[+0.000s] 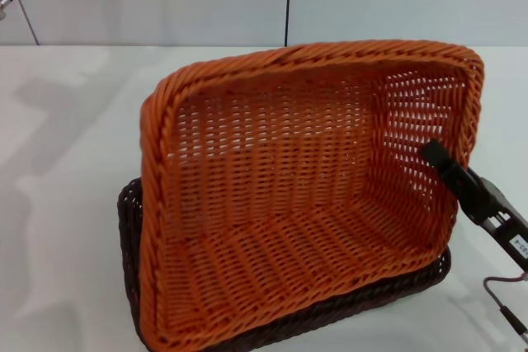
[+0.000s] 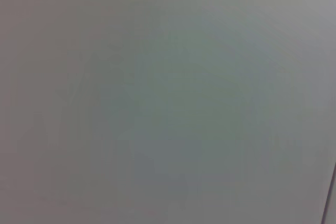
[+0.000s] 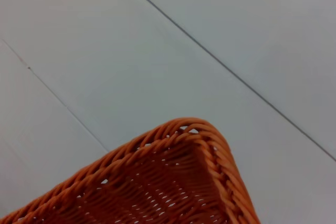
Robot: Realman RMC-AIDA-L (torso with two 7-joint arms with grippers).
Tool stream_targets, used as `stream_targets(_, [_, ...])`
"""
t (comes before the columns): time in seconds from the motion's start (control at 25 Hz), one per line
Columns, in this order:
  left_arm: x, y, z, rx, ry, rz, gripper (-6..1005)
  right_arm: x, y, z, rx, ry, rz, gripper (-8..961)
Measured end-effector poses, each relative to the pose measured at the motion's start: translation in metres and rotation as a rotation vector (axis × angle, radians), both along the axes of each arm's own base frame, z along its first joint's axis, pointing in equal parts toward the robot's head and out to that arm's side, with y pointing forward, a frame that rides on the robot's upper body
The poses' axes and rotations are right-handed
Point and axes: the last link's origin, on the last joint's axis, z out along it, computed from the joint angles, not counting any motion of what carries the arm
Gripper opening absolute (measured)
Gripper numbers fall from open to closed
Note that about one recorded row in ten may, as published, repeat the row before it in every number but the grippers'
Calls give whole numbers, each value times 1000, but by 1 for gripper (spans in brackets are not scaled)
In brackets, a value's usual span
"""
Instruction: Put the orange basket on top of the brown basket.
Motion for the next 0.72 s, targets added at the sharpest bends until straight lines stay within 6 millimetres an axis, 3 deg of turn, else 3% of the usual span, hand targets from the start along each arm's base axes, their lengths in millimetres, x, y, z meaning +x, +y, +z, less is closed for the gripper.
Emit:
stream_targets(0.2, [0, 1, -1, 0, 3, 5, 859, 4, 0, 3, -1, -13, -9, 266])
stream_targets(0.44, [1, 1, -3, -1, -6, 5, 859, 1, 15, 9, -21, -44, 36, 274])
stream_targets(0.72, [0, 0, -4, 3, -18, 12, 859, 8, 26, 27, -31, -70, 46, 497])
